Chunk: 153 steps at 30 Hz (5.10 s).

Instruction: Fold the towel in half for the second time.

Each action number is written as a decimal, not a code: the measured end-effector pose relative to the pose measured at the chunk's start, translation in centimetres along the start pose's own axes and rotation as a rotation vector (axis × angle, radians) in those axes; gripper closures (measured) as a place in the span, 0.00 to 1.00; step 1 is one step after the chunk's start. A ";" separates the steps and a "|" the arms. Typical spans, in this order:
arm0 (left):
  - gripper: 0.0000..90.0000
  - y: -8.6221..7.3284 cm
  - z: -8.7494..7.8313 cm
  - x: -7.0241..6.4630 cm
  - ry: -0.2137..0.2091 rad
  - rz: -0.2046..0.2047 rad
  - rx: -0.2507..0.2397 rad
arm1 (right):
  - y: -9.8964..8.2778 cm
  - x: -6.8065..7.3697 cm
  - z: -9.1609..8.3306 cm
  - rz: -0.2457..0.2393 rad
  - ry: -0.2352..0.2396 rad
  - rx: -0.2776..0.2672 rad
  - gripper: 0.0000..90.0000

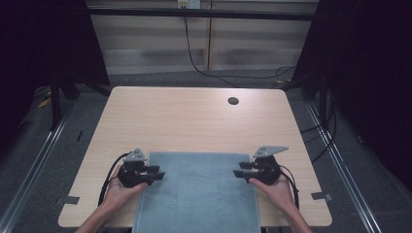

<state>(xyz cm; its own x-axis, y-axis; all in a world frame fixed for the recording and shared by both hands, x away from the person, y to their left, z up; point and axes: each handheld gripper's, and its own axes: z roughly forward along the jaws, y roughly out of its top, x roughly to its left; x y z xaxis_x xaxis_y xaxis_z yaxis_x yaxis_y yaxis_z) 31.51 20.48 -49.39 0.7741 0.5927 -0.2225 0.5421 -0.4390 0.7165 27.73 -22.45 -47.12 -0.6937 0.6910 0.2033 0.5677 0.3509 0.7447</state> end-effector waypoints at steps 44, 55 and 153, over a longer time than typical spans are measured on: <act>0.48 2.0 1.1 6.1 0.068 -0.035 -0.036 | 0.7 -6.1 4.2 0.060 -0.052 0.048 0.93; 0.85 1.2 1.3 5.5 0.002 0.010 -0.014 | 0.4 -5.9 4.2 0.075 -0.051 0.033 0.94; 0.94 -1.3 -6.6 -2.0 -0.089 0.070 -0.179 | -1.7 2.2 -6.5 -0.042 0.020 -0.145 0.96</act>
<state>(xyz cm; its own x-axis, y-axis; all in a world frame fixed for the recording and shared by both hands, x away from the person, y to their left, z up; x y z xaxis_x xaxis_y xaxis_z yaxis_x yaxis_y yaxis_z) 27.15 24.34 -45.49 0.8380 0.4996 -0.2196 0.4254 -0.3457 0.8364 22.38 -25.57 -43.80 -0.7248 0.6646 0.1816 0.4694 0.2834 0.8363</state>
